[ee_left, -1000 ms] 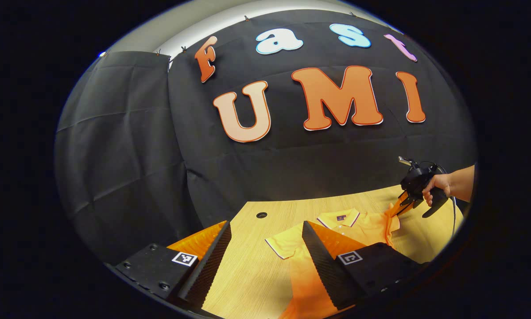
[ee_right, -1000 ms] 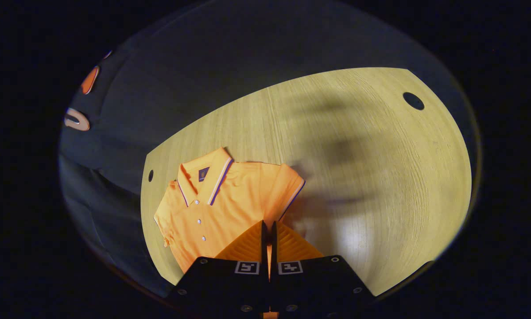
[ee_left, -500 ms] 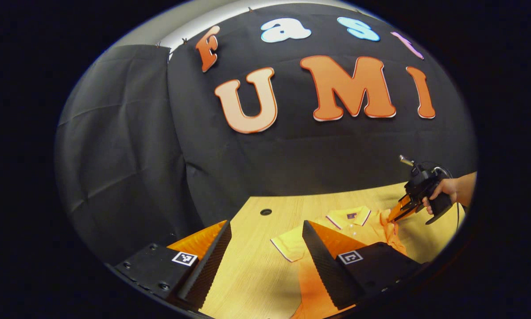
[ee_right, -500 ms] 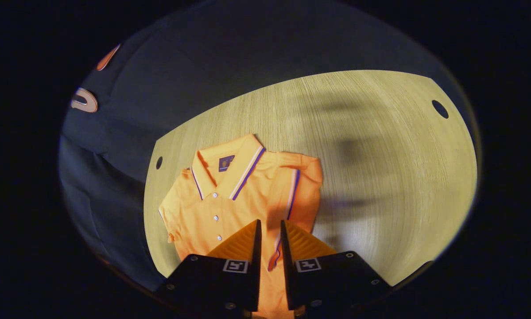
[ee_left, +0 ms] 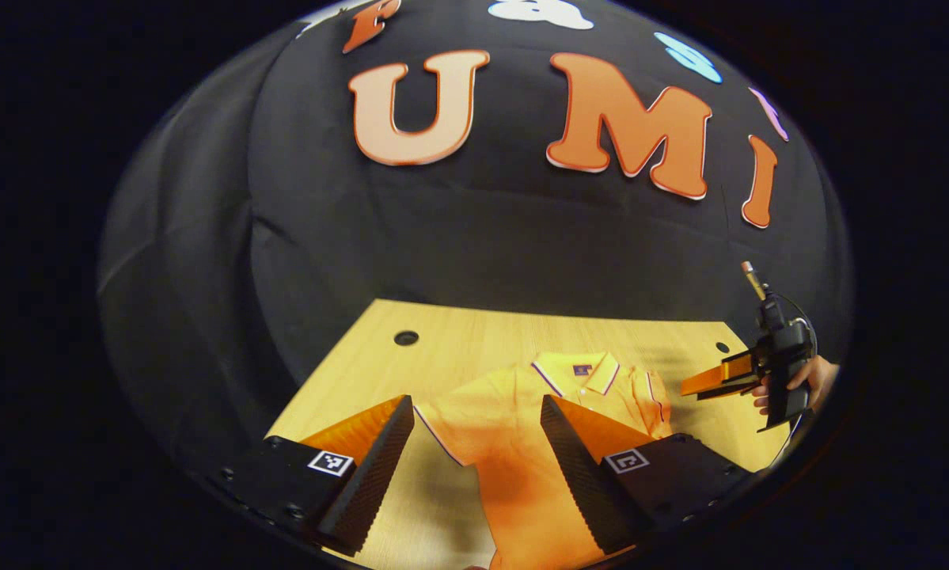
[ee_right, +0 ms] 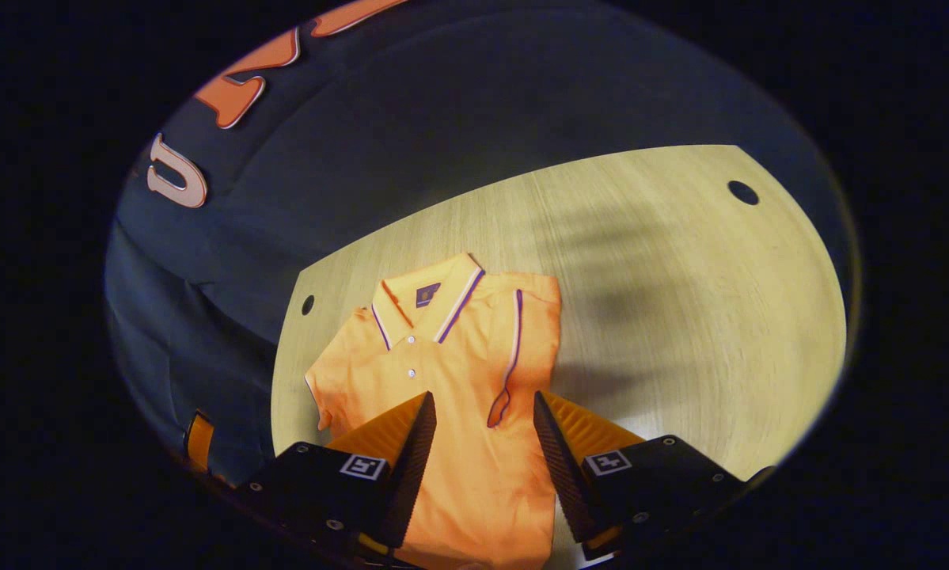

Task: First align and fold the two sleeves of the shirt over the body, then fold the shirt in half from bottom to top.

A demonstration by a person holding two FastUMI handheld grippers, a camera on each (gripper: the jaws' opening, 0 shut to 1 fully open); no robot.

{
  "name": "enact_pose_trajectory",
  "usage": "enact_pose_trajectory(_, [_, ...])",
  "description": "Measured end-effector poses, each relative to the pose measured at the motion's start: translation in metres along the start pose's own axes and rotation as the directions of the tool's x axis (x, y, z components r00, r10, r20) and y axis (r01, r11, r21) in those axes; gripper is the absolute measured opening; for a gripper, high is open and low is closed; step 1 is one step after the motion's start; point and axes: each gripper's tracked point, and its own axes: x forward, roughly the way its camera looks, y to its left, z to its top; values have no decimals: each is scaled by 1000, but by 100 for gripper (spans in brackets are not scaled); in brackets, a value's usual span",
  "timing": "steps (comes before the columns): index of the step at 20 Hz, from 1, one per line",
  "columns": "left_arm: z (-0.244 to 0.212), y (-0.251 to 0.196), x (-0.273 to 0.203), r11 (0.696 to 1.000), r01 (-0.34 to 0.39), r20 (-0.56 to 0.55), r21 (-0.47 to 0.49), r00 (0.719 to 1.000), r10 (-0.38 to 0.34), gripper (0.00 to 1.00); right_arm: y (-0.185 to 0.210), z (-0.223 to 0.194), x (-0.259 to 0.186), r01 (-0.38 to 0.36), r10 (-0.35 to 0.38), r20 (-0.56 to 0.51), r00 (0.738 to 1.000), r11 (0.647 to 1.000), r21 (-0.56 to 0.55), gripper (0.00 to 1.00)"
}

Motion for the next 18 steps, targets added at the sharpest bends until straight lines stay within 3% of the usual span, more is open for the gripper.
enact_pose_trajectory(3, [-21, 10, 43, 996, 36, -170, -78, 984, -49, 99, -14, -20, -30, 71, -73, 68, 995, 997, 29, 84])
enact_pose_trajectory(9, [-61, 27, 122, 982, 79, -417, -170, 897, -144, 94, -22, -60, -96, 199, -216, 200, 956, 975, 103, 96])
enact_pose_trajectory(11, [-80, 25, 144, 978, 68, -503, -197, 849, -160, 98, -21, -77, -114, 224, -251, 222, 942, 965, 139, 97])
enact_pose_trajectory(13, [-97, 26, 162, 974, 47, -575, -223, 800, -170, 94, -21, -90, -128, 238, -272, 238, 933, 958, 159, 97])
enact_pose_trajectory(15, [-107, 32, 176, 973, 10, -620, -232, 769, -156, 81, -23, -102, -136, 243, -281, 241, 929, 954, 176, 97])
enact_pose_trajectory(18, [-119, 49, 187, 978, -56, -670, -199, 736, -94, 78, -32, -115, -144, 272, -315, 235, 920, 942, 198, 97])
